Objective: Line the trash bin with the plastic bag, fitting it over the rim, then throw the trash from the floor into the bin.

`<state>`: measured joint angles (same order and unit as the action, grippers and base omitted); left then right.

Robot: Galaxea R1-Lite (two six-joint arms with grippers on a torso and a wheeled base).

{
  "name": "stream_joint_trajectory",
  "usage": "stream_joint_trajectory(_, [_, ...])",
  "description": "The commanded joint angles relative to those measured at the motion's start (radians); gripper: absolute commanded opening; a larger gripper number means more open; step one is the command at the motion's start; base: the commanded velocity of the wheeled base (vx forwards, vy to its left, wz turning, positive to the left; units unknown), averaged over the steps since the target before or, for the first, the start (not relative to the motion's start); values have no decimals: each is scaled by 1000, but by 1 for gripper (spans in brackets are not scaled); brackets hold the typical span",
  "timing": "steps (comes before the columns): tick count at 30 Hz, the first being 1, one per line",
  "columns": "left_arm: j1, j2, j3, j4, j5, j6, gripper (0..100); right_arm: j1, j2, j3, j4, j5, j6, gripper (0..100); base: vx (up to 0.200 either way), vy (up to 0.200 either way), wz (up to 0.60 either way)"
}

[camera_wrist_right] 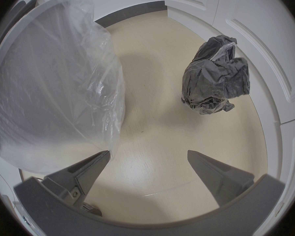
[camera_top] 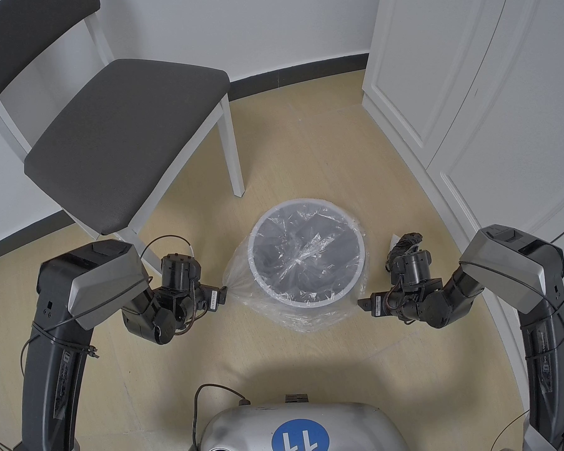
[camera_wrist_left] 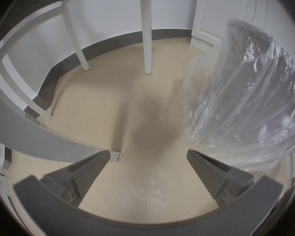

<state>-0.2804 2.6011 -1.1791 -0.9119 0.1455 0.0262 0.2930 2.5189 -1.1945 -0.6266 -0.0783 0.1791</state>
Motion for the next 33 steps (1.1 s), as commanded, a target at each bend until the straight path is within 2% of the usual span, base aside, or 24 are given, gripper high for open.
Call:
stream_joint_trajectory(1, [-3, -53, 24, -1, -3, -19, 100, 2, -68, 38, -2, 0, -4, 100, 0, 0, 0])
stream_joint_trajectory(8, [-6, -168, 104, -1, -15, -22, 100, -21, -121, 42, -2, -3, -21, 100, 0, 0, 0])
stream_joint_trajectory(15, [-5, -161, 84, -2, -15, -25, 100, -54, -100, -1, -24, -28, -15, 100, 0, 0, 0])
stream_joint_trajectory(21, [-11, -79, 52, -101, -6, -40, 100, -38, 44, -132, -139, -117, 46, 100, 0, 0, 0])
stream_joint_trajectory(24, [-11, -76, 53, -107, -7, -38, 100, -25, 81, -178, -140, -120, 80, 100, 0, 0, 0])
stream_joint_trajectory(26, [-11, -79, 55, -108, -7, -38, 100, -14, 115, -234, -145, -121, 149, 100, 0, 0, 0])
stream_joint_trajectory(28, [-11, -79, 55, -108, -7, -38, 100, -14, 135, -264, -148, -123, 174, 100, 0, 0, 0])
stream_joint_trajectory(33, [-11, -78, 55, -111, -7, -38, 100, -21, 179, -293, -147, -123, 178, 100, 0, 0, 0])
